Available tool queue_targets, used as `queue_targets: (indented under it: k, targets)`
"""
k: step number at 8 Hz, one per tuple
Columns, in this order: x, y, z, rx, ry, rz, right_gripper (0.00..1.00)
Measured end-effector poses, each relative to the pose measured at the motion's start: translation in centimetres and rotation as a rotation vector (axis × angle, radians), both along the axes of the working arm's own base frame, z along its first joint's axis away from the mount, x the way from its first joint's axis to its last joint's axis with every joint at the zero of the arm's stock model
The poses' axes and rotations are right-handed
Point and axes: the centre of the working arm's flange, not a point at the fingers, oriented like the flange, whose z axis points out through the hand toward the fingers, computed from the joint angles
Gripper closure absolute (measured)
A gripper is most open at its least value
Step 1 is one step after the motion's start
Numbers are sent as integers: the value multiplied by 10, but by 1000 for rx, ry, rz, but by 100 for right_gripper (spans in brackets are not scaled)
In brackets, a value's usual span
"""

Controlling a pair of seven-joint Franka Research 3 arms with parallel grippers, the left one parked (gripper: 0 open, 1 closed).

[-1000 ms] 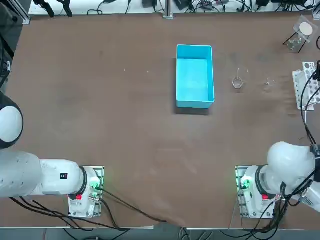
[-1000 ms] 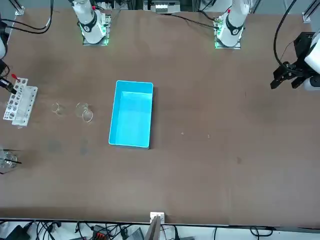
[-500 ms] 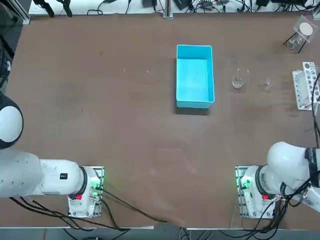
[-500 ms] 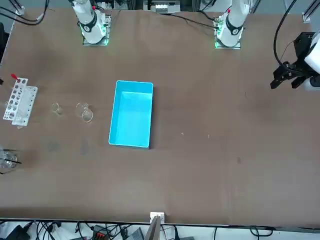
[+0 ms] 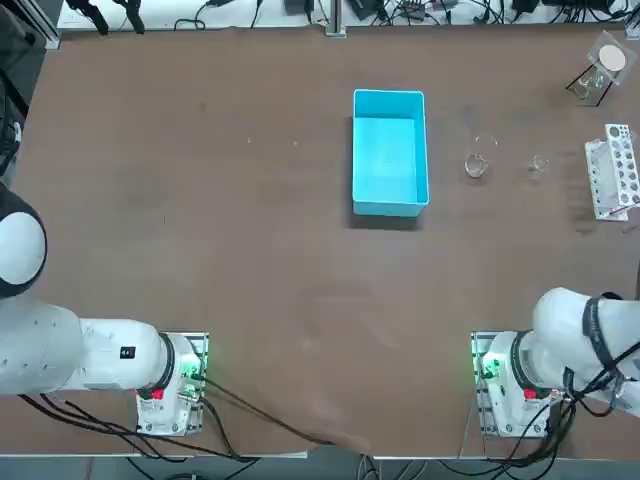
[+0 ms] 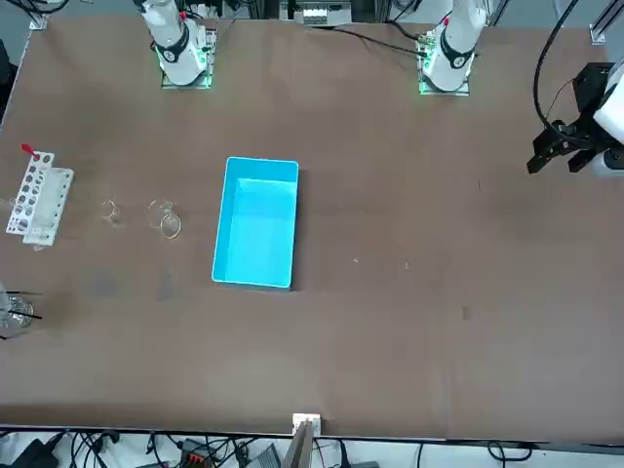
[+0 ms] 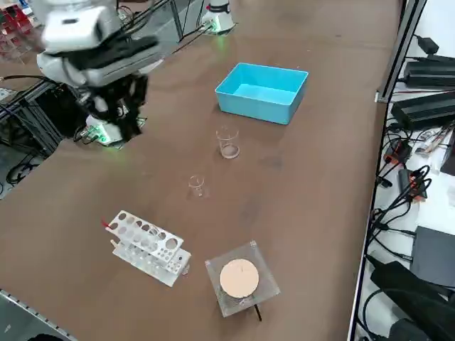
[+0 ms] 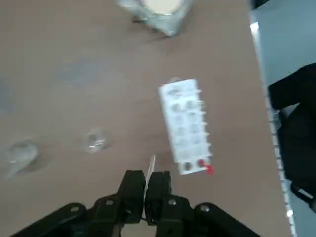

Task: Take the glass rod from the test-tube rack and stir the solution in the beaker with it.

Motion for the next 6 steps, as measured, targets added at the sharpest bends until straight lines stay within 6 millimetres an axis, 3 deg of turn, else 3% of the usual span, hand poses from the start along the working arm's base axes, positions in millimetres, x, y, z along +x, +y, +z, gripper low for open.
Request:
queue_targets:
  k: [2, 4, 5, 6]
  targets:
    - [39, 110, -21, 33, 69, 8, 94]
    - [64, 208, -64, 34, 136, -14, 94]
    - [70, 242, -86, 35, 158, -28, 94]
    - [73, 263, -108, 47, 156, -50, 94]
